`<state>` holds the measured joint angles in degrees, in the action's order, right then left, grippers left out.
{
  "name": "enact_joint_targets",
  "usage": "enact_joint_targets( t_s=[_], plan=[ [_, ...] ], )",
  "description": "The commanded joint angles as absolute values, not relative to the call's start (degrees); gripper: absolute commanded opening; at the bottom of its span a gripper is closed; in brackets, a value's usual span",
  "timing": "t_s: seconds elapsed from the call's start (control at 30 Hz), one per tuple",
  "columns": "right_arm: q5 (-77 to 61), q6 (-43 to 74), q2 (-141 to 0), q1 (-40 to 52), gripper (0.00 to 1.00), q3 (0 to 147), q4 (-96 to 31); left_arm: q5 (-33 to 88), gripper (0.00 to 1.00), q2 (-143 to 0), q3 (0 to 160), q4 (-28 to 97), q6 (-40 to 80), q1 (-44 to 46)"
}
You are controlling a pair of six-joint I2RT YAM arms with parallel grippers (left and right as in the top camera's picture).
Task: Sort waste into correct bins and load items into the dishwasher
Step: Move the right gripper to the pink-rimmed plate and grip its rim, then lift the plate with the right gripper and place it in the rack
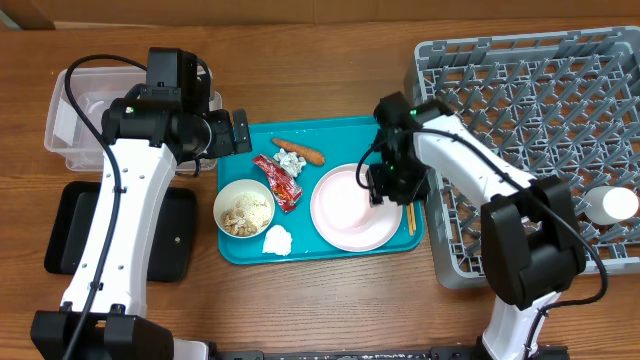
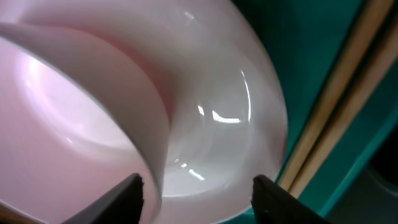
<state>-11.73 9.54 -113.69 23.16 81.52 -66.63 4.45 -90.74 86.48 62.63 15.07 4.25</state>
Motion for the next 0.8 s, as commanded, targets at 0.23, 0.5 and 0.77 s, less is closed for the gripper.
enact_joint_targets(
  t_s=[0.23,0.5,0.77],
  plan=[
    [-11.18,12.05,-112.9,23.11,0.05,82.74,-65.49,4.51,1.0,-89.45,86.67,62.76,15.9,4.1],
    [1.1,12.03,-105.21,19.59,0.04,101.38,-74.46,4.49,1.0,-89.45,86.67,62.74,15.88,4.1],
    [37.15,12.43,-100.47,8.73,0.04,107.79,-70.48,4.51,1.0,-89.45,86.67,61.84,15.92,4.1]
  ],
)
